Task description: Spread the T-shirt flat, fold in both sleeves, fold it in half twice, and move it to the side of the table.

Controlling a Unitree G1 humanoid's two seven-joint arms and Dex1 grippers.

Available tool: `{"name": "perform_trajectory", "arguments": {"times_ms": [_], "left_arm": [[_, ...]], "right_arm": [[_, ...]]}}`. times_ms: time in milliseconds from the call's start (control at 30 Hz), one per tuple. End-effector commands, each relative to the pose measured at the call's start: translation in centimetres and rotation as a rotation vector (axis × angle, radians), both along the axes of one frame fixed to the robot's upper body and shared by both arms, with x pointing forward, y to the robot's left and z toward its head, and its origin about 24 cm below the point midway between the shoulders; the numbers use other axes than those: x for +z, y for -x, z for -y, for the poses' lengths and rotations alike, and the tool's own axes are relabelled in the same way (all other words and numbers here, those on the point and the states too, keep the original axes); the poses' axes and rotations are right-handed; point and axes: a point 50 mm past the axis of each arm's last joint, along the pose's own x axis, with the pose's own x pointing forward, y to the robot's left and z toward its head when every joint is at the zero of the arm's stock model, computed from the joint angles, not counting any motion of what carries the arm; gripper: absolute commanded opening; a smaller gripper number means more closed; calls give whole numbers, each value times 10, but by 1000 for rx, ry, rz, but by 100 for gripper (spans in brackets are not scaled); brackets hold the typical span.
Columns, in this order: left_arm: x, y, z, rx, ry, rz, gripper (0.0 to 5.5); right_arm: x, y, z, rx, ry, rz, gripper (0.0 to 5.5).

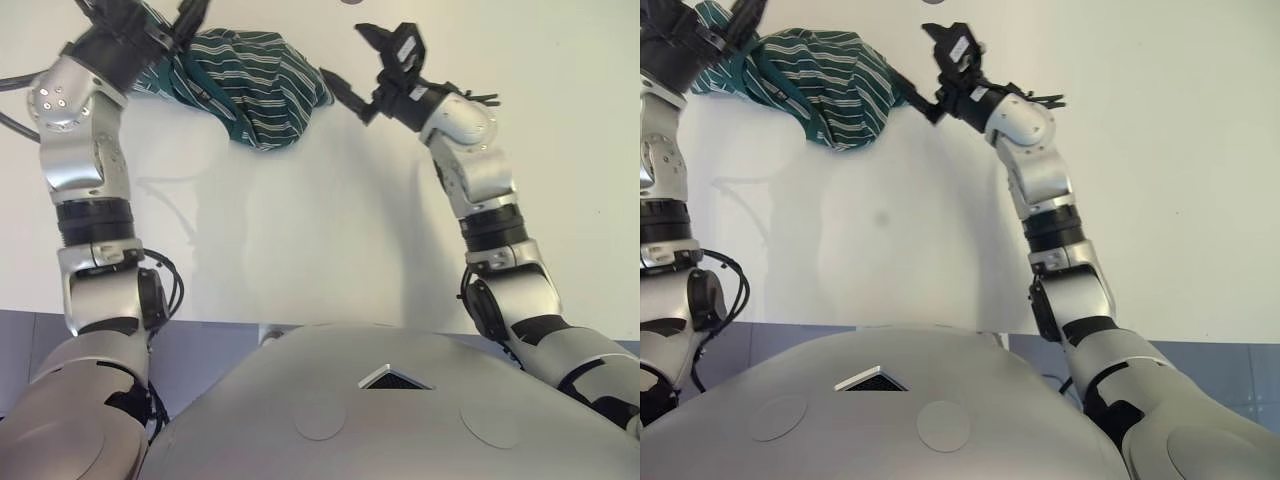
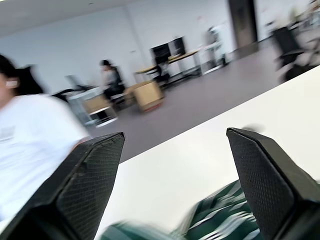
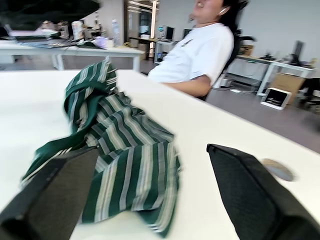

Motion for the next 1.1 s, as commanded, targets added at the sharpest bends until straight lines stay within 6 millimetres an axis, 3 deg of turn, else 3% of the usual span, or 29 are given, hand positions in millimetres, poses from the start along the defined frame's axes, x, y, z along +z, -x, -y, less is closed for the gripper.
{"name": "perform_trajectory", "arguments": {"times_ms": [33,167,233,367,400,467,600,733,833,967,1033,1100], "left_arm": [[6,-12,-21,198,-125,34,373],[4,-15,-26,267,-116,71,373],[2,-16,-24,259,-120,72,373],[1,-14,-26,246,-129,65,373],[1,-14,-25,235,-127,75,373],[7,-16,-18,209,-88,113,373],[11,-15,9,51,10,167,373],[10,-13,16,3,33,164,373],[11,-13,17,2,39,166,373],[10,-13,19,-3,46,162,373],[10,-12,22,-17,27,166,373],[6,-9,16,0,-15,158,373]], "right_arm": [[-30,15,-7,233,175,-49,402],[-44,8,-10,222,241,-58,402],[-35,8,-12,231,178,-40,402],[35,-12,-14,157,-171,51,402],[48,-20,-14,117,-205,75,402],[53,-35,-14,37,-169,99,402],[39,-53,-13,-63,-58,88,402],[-23,-47,-3,-103,254,-58,402],[-52,-34,10,-79,307,-169,402],[-70,-20,15,-38,284,-233,402],[-67,-7,22,80,178,-190,402],[-52,16,22,242,51,-131,402]]}}
